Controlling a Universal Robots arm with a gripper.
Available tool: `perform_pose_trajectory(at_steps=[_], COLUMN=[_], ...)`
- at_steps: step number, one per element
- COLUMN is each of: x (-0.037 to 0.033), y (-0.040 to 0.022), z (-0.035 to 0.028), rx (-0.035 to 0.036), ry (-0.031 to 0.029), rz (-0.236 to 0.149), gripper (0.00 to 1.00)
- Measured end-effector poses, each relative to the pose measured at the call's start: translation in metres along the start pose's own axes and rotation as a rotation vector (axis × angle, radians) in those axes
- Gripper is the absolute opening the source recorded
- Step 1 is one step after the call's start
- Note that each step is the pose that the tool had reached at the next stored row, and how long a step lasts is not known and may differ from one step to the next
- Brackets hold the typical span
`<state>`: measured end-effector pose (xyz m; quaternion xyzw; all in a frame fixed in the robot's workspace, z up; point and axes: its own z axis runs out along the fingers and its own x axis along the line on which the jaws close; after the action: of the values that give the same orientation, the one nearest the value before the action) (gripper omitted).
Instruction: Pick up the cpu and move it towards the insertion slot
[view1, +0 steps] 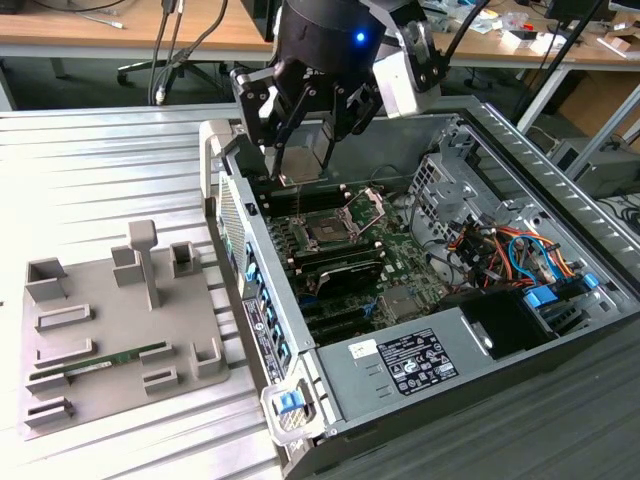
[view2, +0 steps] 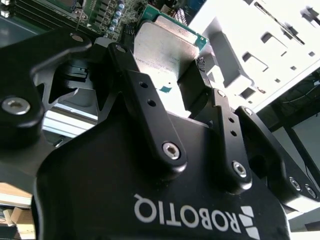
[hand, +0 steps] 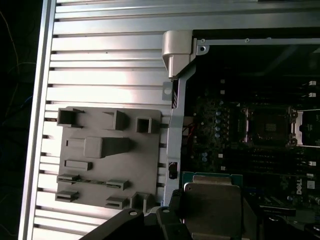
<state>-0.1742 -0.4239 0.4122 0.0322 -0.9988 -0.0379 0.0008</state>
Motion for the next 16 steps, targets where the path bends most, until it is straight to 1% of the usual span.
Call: perform_pose_trajectory(at_steps=[8, 16], x=[-0.0068, -0.0110], y=[-0.0004, -0.0006], z=[0.0015, 0.0021], rx=[0.0000, 0.0000], ry=[0.0000, 0.0000], rz=[0.000, 0.000], gripper=[0.55, 0.55])
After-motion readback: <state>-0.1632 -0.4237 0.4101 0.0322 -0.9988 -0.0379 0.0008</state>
